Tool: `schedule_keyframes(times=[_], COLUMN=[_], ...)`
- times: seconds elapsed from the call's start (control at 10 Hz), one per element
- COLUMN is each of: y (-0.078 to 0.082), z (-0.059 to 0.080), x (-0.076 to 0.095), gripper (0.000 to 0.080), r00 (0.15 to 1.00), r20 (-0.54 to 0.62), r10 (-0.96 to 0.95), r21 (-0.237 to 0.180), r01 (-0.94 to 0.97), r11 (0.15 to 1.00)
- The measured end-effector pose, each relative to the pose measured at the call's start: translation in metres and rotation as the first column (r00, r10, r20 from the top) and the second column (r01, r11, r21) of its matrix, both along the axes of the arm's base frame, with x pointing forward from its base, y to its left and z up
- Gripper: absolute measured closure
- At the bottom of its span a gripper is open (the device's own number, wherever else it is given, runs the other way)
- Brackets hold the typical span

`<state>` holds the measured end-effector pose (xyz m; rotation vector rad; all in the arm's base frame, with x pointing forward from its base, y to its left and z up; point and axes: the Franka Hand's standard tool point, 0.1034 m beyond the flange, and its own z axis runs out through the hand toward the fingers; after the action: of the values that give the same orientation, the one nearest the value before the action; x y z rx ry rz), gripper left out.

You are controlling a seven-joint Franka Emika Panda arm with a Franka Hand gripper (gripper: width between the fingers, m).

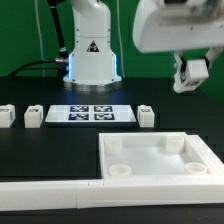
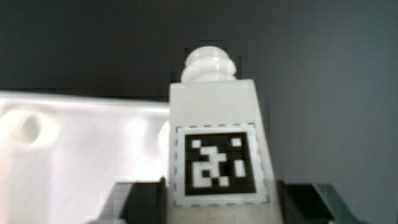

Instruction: Assemble square table

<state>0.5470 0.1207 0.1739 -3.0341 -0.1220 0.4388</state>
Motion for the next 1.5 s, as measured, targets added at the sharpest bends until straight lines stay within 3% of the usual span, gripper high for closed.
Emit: schedule_keyframes(times=[0.2, 0.5, 0.6, 0.7, 0.9, 1.1, 1.2, 1.4, 1.5], y=[-0.008, -0.007, -0.007, -0.009, -0.002, 0.008, 0.007, 0.008, 0.009], z=[0.031, 0.029, 0.026, 0.014, 0.009, -0.003, -0.010, -0.010, -0.022], x=[0.017, 0.024, 0.027, 0.032, 0.073, 0.084, 0.081, 0.079, 0.068], gripper=[0.0509, 0.0509, 0.0509, 0.0509, 0.0509, 0.0509, 0.0509, 0.0509, 0.0509], r00=[0.990, 0.942, 0.906, 0.875, 0.733, 0.622, 0.654, 0.654, 0.668], r20=[0.141, 0.334, 0.420, 0.482, 0.674, 0.775, 0.749, 0.750, 0.741], r10=[-0.026, -0.042, -0.050, -0.046, -0.092, -0.109, -0.103, -0.100, -0.068], r21=[0.009, 0.028, 0.039, 0.046, 0.098, 0.127, 0.120, 0.119, 0.098], r01=[0.025, 0.034, 0.037, 0.027, 0.034, 0.016, 0.019, 0.016, -0.008], r11=[1.000, 0.999, 0.999, 0.999, 0.995, 0.992, 0.993, 0.993, 0.995])
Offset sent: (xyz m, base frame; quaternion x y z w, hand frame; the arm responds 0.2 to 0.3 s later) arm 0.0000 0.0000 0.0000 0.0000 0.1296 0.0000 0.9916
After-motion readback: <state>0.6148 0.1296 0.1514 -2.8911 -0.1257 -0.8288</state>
